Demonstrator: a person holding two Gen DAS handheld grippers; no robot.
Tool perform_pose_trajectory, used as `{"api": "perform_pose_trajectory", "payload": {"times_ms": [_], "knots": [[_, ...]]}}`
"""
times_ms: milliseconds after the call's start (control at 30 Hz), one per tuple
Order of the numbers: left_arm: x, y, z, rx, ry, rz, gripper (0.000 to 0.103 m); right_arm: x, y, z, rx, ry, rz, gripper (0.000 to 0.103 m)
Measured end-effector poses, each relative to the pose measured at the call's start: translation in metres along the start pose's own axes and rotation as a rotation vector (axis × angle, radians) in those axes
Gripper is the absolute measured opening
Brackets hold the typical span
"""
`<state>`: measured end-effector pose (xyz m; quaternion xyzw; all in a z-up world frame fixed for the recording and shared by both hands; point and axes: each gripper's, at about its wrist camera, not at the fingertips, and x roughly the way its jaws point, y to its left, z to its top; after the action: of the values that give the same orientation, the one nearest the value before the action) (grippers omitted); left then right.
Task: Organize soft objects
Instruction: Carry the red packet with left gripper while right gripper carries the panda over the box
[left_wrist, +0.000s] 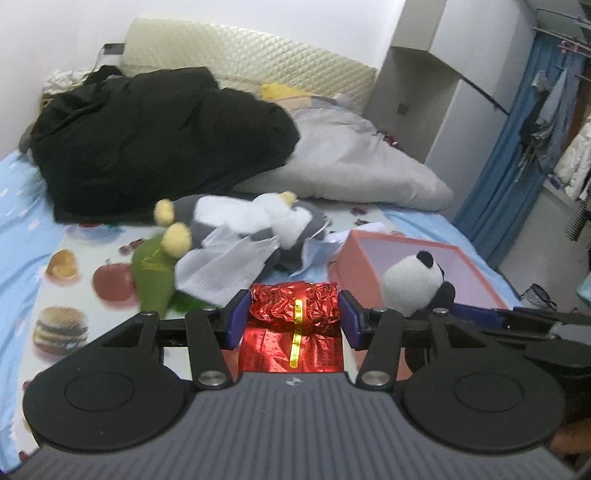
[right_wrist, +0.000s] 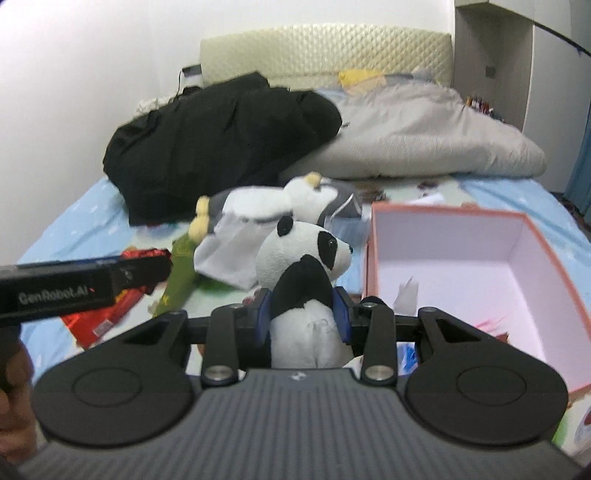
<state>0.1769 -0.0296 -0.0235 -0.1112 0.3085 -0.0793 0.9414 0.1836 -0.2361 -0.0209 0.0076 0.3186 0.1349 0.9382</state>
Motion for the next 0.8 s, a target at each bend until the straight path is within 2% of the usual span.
{"api": "perform_pose_trajectory", "payload": {"times_ms": [133,200,333,500,667,800], "knots": [[0.006,-0.02,0.013,0.014,-0.023,-0.024,0.057,-0.005,-0.018,0.012,0.008,-0.035,-0.027,0.039],[0.006,-0.031,0.019,0.005,-0.027,-0.06,0.057,-0.01,-0.025,0.015,0.016,-0.04,-0.026,0.039],[0.011,-0.061,0.031,0.067,-0.036,-0.078,0.057,-0.019,-0.042,0.022,0.016,-0.073,-0.052,0.039],[0.031,-0.097,0.047,0.117,-0.036,-0.126,0.057,-0.031,-0.08,0.028,0.077,-0.099,-0.103,0.039],[0.067,-0.128,0.058,0.121,0.015,-0.192,0.057,-0.031,-0.127,0.031,0.132,-0.061,-0.154,0.039],[0.115,-0.145,0.055,0.118,0.127,-0.231,0.057,-0.018,-0.168,0.023,0.213,0.019,-0.191,0.039]]}}
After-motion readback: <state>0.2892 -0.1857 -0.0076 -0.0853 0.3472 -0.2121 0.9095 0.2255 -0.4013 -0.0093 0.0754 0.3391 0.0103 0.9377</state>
